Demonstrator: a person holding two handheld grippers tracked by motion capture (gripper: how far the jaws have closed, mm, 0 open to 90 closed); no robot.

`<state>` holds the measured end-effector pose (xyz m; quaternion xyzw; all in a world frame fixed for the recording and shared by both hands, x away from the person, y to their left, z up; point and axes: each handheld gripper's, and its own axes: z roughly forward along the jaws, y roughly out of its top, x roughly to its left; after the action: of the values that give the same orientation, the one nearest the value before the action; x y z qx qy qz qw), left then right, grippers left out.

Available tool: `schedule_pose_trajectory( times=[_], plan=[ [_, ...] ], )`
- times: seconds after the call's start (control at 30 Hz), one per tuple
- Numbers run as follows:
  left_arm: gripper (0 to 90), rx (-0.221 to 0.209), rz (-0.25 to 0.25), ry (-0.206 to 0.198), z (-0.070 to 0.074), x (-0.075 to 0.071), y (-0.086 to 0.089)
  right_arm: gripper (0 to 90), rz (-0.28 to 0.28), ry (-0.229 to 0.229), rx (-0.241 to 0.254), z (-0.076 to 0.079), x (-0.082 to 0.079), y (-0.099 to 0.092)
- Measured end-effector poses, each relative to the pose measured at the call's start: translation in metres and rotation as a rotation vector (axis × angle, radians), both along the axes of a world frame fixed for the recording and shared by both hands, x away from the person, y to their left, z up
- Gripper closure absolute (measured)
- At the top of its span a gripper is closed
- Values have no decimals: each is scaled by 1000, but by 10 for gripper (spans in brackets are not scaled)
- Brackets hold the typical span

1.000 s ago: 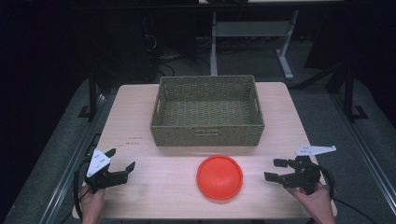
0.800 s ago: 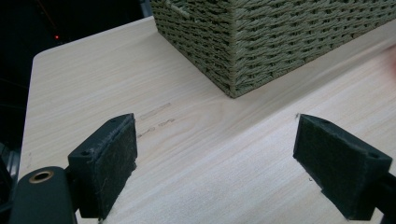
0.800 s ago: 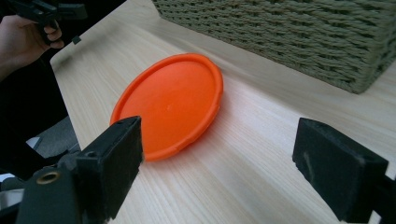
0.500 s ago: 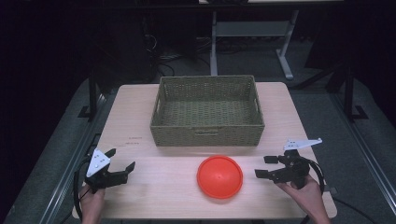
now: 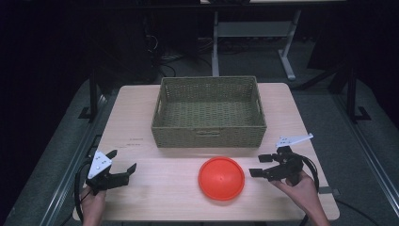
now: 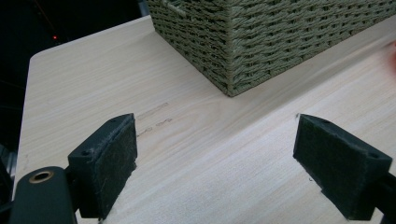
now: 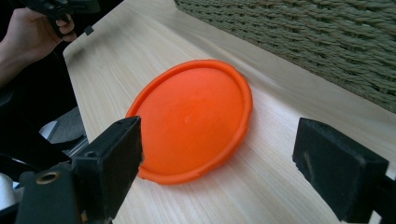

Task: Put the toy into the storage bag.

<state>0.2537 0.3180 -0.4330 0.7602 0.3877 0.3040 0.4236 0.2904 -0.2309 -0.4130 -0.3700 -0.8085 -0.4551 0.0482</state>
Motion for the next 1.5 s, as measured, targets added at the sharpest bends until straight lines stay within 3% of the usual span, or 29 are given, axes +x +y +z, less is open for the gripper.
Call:
schedule_pose_trajectory(
  times=[0.63, 0.83, 1.5],
  plan=[
    [130, 0, 4, 5, -1, 1, 1, 153, 53, 34, -39, 0, 21, 25],
    [130, 2, 4, 6, -1, 2, 2, 158, 61, 69, -54, -5, 30, 30],
    [130, 0, 10, 11, -1, 2, 4, 277, 64, 148, -96, -26, 48, 34]
  ],
)
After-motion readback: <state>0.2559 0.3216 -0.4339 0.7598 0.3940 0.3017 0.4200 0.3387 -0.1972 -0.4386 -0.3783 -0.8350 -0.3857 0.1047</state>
